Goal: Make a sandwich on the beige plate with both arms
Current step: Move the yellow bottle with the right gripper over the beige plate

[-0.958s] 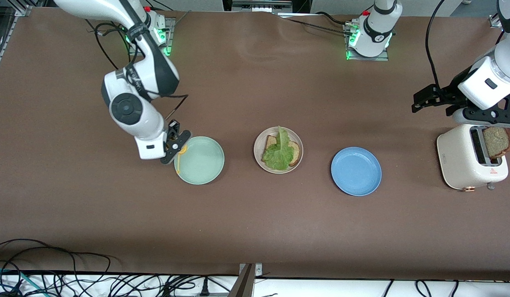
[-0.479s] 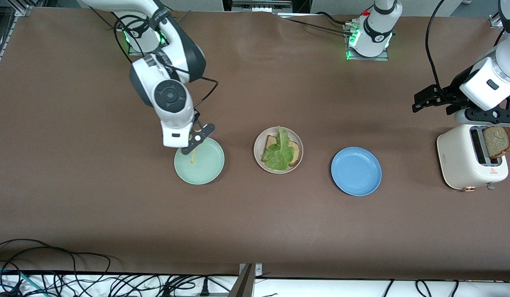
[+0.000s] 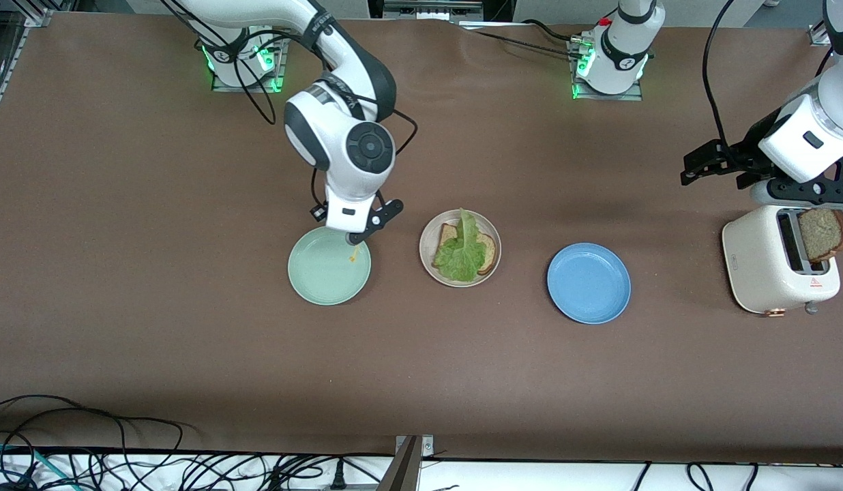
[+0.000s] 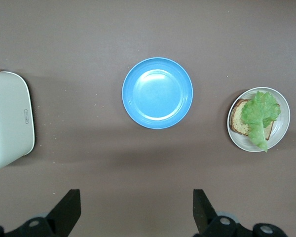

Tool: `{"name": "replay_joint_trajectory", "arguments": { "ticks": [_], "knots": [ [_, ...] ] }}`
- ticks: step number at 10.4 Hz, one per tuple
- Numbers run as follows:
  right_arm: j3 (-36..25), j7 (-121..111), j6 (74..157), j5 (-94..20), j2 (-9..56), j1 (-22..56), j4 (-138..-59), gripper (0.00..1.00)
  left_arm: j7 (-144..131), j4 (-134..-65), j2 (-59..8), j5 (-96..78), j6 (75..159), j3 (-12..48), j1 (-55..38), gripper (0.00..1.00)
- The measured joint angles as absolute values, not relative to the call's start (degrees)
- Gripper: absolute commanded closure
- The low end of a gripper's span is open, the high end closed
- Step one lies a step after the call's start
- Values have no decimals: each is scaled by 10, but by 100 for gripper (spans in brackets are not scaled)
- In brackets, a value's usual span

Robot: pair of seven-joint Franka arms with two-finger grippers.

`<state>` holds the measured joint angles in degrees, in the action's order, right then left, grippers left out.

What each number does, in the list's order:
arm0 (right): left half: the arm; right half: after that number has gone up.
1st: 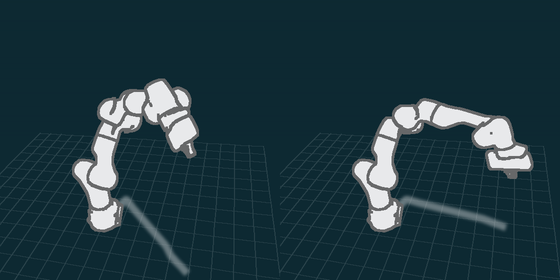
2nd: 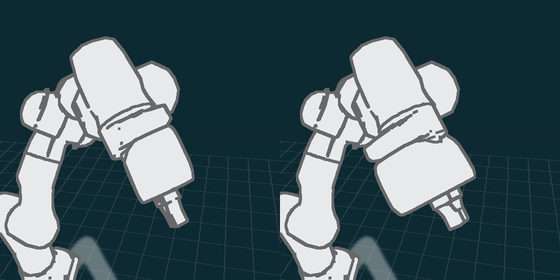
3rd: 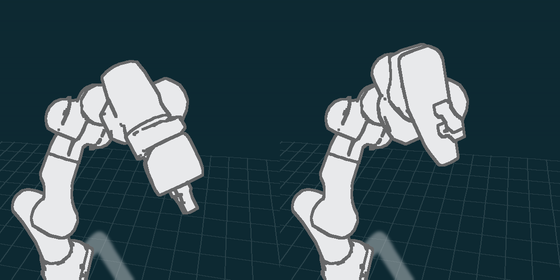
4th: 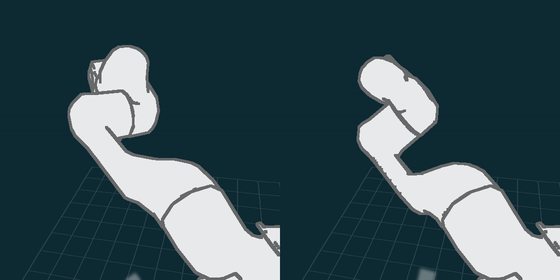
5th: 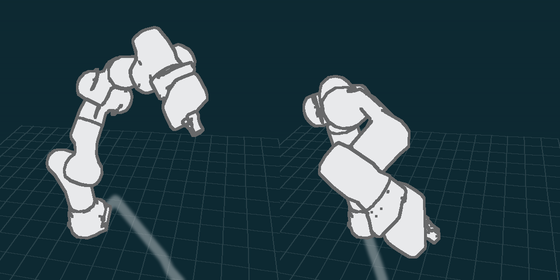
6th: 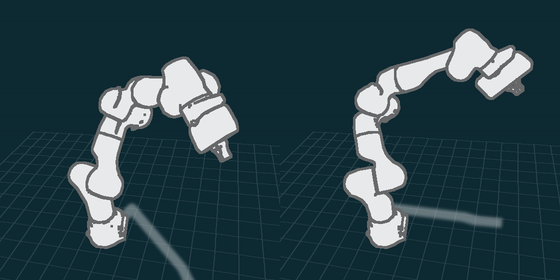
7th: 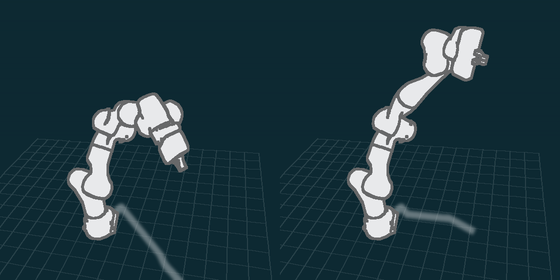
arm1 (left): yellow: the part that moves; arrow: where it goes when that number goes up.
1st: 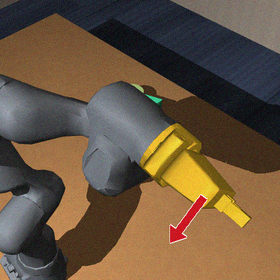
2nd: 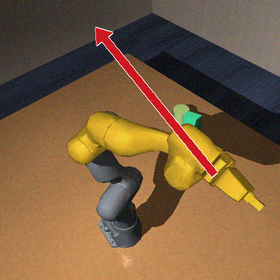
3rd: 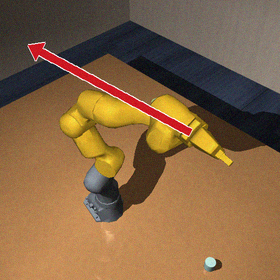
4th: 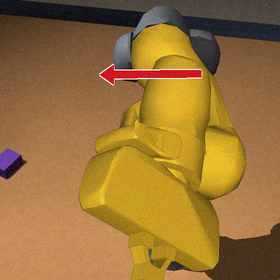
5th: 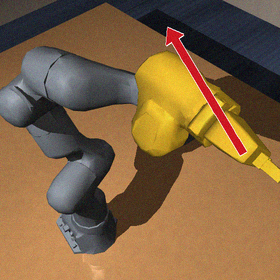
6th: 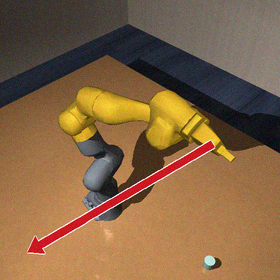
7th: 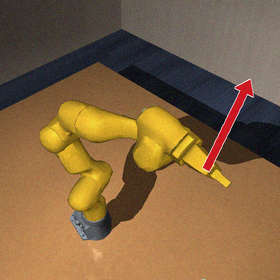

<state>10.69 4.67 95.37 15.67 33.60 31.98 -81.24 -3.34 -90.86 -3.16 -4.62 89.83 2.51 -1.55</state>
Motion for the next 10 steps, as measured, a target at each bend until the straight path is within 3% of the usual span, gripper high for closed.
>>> {"name": "replay_joint_trajectory", "arguments": {
  "ticks": [6, 10],
  "knots": [
    [71, 80, 869, 173, 421, 413, -685, 100, -35, -908, -32, -47, 893, 27, -16, 0],
    [44, 82, 864, 176, 457, 451, -666, 100, -44, -907, -31, -48, 888, 30, -18, 0]
  ]
}}
